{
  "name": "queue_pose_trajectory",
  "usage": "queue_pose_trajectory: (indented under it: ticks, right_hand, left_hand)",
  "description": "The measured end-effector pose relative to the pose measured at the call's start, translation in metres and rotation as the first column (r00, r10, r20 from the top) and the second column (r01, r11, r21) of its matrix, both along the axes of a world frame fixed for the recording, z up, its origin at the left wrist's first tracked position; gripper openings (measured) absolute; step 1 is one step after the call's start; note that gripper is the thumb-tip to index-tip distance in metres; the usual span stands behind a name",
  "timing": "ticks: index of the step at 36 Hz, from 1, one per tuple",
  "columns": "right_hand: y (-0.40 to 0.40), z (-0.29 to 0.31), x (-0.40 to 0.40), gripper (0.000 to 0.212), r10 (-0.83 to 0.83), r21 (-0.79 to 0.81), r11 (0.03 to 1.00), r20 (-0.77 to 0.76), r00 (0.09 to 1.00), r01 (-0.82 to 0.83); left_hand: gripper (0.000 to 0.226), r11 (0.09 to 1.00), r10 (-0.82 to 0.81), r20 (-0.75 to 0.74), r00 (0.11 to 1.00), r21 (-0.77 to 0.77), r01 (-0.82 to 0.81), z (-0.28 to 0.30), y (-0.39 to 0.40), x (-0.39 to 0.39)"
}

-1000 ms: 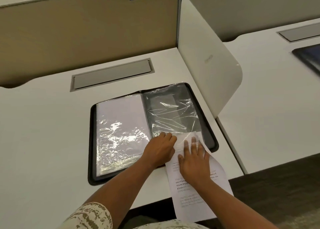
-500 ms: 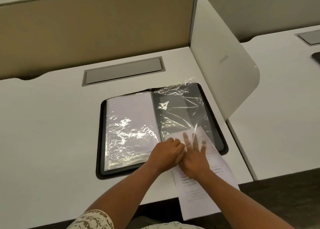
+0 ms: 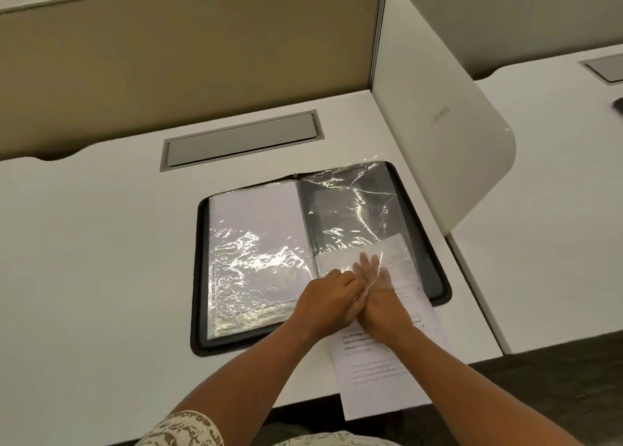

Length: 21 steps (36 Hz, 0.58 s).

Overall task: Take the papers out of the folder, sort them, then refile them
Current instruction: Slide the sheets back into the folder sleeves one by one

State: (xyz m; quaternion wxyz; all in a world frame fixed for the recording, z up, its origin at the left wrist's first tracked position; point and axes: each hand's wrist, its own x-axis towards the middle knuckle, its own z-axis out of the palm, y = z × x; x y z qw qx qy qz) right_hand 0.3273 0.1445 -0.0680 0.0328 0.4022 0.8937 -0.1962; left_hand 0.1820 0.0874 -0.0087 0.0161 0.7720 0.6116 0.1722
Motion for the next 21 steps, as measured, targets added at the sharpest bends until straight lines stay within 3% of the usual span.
queue_pose_trajectory:
  ticks: [4,7,12,17,21]
  right_hand:
    - [-0.003,0.001,0.009,0.077,-0.226,0.137,0.968,0.133,0.965,0.208]
    - [-0.004,-0.002,0.007,0.081,-0.242,0.161,0.962,0.13,0.962,0.221]
    - [0.006,-0.008,0.009,0.08,-0.164,0.065,0.985,0.029,0.986,0.162]
    - [-0.001,0.009,0.038,0.064,-0.149,-0.029,0.989,-0.155,0.977,0.146]
    - [-0.018,0.018,0.067,0.049,-0.065,0.049,0.995,-0.289,0.955,0.083]
  left_hand:
    - [0.023,0.999,0.006,0.001,1.0,-0.032,-0.006,-0.003,0.002,0.001]
    - [0.023,0.999,-0.018,-0.001,1.0,-0.04,0.018,-0.005,0.002,0.003]
    - [0.026,0.997,-0.007,0.006,1.0,-0.083,0.007,-0.008,0.004,0.006]
    - [0.02,0.992,0.032,0.041,0.999,-0.123,-0.026,-0.011,0.008,0.01]
    - [0.024,0.976,0.083,0.073,0.994,-0.209,-0.066,-0.014,0.01,0.017]
